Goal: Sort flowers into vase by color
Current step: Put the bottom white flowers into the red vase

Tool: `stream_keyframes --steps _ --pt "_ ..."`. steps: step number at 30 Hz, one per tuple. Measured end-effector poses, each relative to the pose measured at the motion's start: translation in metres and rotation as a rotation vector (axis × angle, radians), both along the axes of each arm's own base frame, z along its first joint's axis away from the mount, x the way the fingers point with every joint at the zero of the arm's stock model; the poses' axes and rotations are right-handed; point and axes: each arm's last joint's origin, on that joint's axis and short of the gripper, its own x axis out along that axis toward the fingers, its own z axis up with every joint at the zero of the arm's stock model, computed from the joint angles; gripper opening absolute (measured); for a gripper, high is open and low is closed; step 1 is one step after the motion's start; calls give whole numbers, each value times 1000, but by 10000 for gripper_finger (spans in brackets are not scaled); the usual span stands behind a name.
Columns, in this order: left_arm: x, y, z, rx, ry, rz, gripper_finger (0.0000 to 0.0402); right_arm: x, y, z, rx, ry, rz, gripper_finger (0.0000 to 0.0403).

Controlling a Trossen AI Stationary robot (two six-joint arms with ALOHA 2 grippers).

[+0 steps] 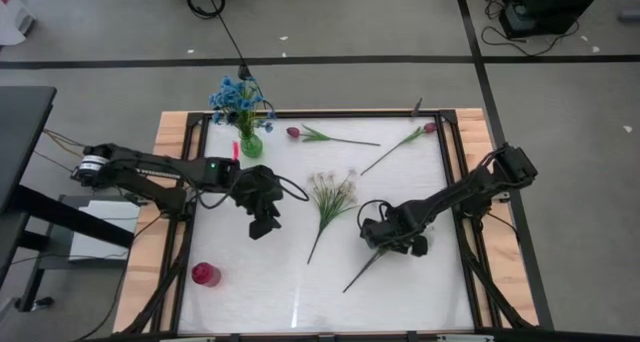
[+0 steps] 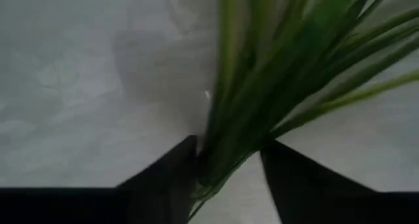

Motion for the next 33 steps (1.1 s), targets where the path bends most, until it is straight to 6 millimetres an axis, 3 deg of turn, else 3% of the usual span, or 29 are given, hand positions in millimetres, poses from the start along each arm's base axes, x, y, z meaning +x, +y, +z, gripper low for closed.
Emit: stream_keyframes --steps 7,13,20,27,33 --pt "-25 19 28 31 -123 44 196 -3 3 23 -144 11 52 20" --pt "-45 31 45 25 -198 125 196 27 5 62 -410 -249 157 30" --pt "-53 29 67 -49 -362 132 197 72 3 143 -898 -535 469 14" --pt "-51 29 88 -61 -581 140 207 109 -23 210 -1250 -755 745 23" --pt "-42 26 92 -42 -651 111 217 122 -49 236 -1396 -1002 886 16"
